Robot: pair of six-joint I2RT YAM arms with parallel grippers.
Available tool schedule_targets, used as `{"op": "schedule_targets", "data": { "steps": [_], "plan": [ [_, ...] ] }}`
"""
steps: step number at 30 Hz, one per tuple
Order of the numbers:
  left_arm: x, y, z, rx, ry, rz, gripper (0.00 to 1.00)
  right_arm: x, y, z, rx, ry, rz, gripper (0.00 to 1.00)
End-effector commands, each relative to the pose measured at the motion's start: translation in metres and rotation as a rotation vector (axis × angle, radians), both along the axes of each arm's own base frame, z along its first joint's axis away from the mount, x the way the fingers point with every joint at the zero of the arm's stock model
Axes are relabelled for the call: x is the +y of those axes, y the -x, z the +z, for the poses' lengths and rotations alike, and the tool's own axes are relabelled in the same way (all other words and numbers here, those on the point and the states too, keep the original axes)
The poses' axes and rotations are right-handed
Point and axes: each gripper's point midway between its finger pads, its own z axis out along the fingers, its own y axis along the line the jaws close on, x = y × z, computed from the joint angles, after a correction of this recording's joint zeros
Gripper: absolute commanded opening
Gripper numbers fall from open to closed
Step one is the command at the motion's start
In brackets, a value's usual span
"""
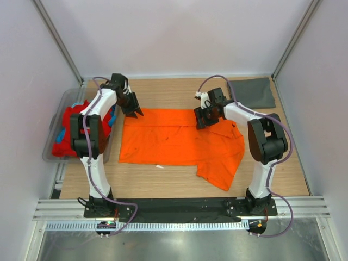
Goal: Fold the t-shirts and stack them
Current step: Fold the tshirt
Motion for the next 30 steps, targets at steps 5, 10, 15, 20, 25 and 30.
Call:
{"op": "schedule_targets", "data": {
  "steps": [5, 10, 15, 20, 25, 30],
  "plan": [
    [-0.008, -0.001, 0.031, -0.082, 0.045, -0.024, 0.37, 0.013, 0.039, 0.039, -0.072, 0.076, -0.126, 0.56],
    [-0.006, 0.003, 0.034, -0.092, 0.035, -0.029, 0.38, 0.017, 0.068, 0.048, -0.047, 0.079, -0.194, 0.49],
    [-0.015, 0.010, 0.036, -0.092, 0.038, -0.050, 0.39, -0.001, 0.062, 0.081, -0.136, 0.064, -0.362, 0.46],
    [-0.063, 0.016, 0.044, -0.128, 0.122, -0.080, 0.38, -0.046, 0.043, 0.096, -0.176, 0.109, -0.724, 0.45],
    [-0.137, 0.033, 0.047, -0.159, 0.232, -0.139, 0.38, -0.085, 0.047, 0.077, -0.142, 0.115, -0.986, 0.45],
    [-0.194, 0.050, 0.040, -0.152, 0.327, -0.145, 0.37, -0.124, 0.050, 0.050, -0.073, 0.064, -1.052, 0.41]
  ]
}}
